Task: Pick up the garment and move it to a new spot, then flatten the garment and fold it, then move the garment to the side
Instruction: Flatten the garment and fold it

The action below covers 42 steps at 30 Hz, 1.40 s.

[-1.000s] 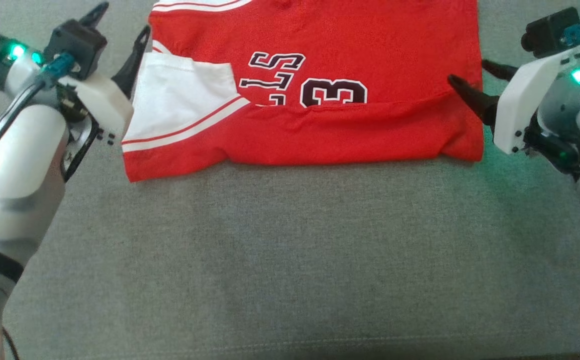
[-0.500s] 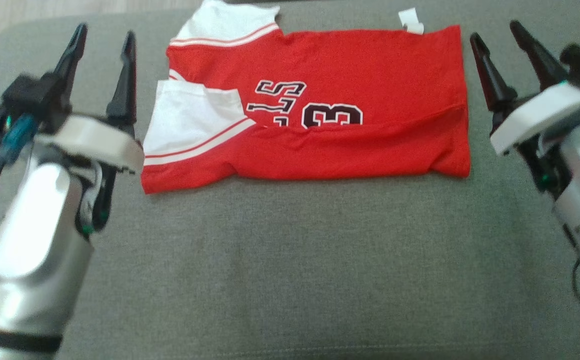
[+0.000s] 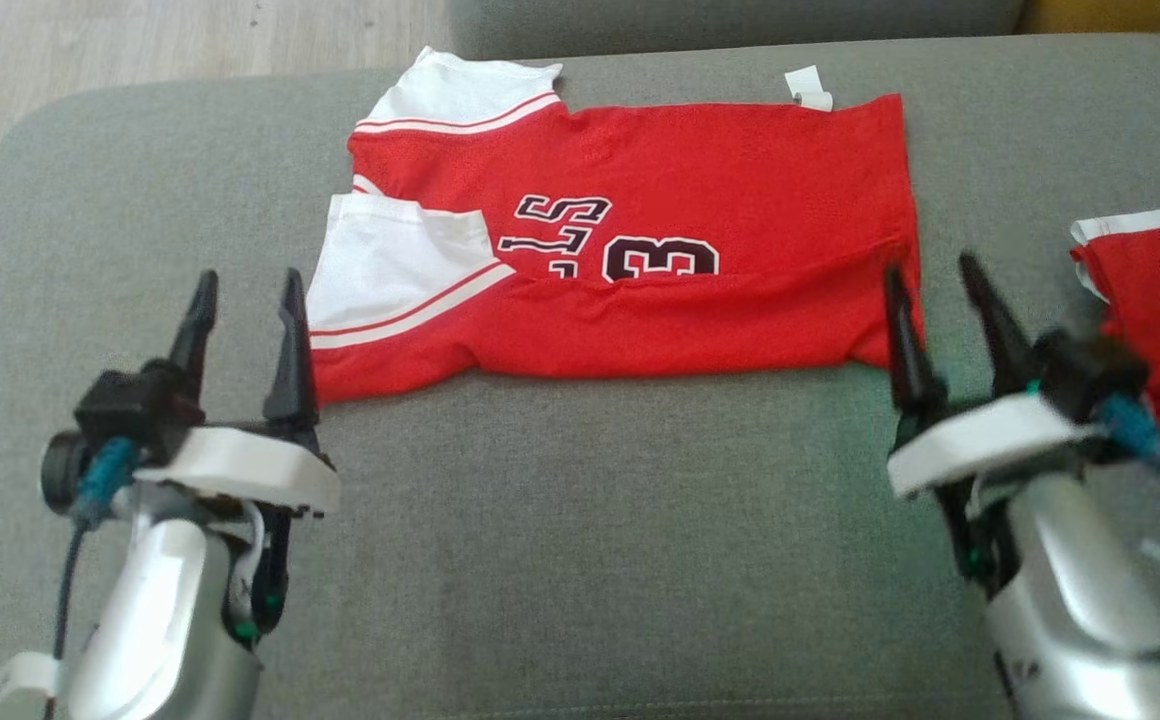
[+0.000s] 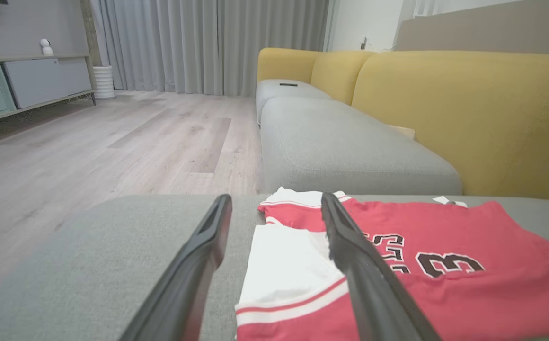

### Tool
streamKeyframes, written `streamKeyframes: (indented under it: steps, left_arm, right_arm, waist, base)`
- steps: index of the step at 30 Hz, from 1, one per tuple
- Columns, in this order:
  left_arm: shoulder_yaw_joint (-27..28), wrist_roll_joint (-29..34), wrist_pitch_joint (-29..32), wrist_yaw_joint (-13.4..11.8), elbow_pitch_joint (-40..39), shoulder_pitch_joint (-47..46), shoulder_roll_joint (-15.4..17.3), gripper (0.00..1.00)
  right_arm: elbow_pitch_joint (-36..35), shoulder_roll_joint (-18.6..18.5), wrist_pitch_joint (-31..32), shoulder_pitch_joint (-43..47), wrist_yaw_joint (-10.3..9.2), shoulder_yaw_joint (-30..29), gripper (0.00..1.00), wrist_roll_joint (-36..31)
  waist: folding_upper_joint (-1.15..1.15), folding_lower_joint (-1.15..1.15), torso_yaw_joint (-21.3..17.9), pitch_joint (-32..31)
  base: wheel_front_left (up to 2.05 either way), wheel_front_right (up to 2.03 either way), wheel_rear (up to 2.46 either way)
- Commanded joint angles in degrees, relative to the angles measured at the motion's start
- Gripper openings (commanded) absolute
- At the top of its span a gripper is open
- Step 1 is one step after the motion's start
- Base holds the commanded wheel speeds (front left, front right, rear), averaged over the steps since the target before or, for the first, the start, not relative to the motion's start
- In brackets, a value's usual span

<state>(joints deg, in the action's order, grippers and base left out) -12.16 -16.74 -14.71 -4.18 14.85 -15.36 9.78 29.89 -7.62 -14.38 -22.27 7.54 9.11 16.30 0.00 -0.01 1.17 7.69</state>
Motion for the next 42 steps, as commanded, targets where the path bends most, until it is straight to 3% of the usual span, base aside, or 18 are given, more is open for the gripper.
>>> streamKeyframes:
  steps: [1, 17, 26, 29, 30, 31, 35, 42]
  left_arm:
    - [2.4, 1.3, -0.3, 0.6, -0.6, -1.7, 0.5, 1.0]
    - [2.6, 4.6, -0.1, 1.6, 28.0, -9.4, -0.3, 1.0]
    - [2.7, 4.4, -0.2, 1.6, 36.5, -14.7, 0.3, 1.0]
    - [2.0, 4.6, -0.2, 2.6, 38.9, -16.1, 0.2, 1.0]
    - [1.7, 4.5, -0.2, 3.2, 39.6, -16.5, 0.1, 0.17]
    - [1.4, 4.6, -0.3, 3.6, 40.0, -16.9, 0.0, 0.0]
    - [1.4, 4.7, -0.3, 3.9, 37.8, -17.6, -0.3, 0.0]
    - [0.3, 7.7, -0.3, 5.3, 23.9, -15.2, -0.2, 0.0]
  right_arm:
    - [-3.0, 0.9, -0.6, 0.1, -0.05, 0.1, 1.0, -1.3]
    - [-10.6, 3.4, 2.6, 3.2, -0.05, -0.9, 1.0, -5.7]
    - [-11.8, 3.6, 3.9, 3.4, -0.05, -1.4, 1.0, -6.2]
    - [-11.5, 3.6, 4.8, 3.5, -0.05, -1.7, 1.0, -6.5]
    - [-11.2, 3.6, 5.3, 3.6, -0.05, -1.9, 1.0, -6.8]
    - [-10.9, 3.6, 5.8, 3.6, -0.05, -2.2, 1.0, -7.1]
    - [-9.4, 3.8, 7.8, 3.4, -0.05, -4.2, 1.0, -8.5]
    - [-2.5, 4.5, 14.2, 0.8, -0.05, -10.7, 1.0, -8.5]
  waist:
    - [0.0, 0.01, -0.1, 0.4]
    - [0.0, 0.01, -4.2, 4.6]
    - [0.0, 0.01, -5.0, 6.1]
    - [0.0, 0.01, -4.8, 6.3]
    - [0.0, 0.01, -4.6, 6.3]
    - [0.0, 0.01, -4.4, 6.2]
    - [0.0, 0.01, -3.7, 5.8]
    - [0.0, 0.01, -1.3, 4.9]
  base:
    - [0.0, 0.0, 0.0]
    - [0.0, 0.0, 0.0]
    - [0.0, 0.0, 0.0]
    - [0.0, 0.0, 0.0]
    - [0.0, 0.0, 0.0]
    - [0.0, 0.0, 0.0]
    - [0.0, 0.0, 0.0]
    - [0.0, 0.0, 0.0]
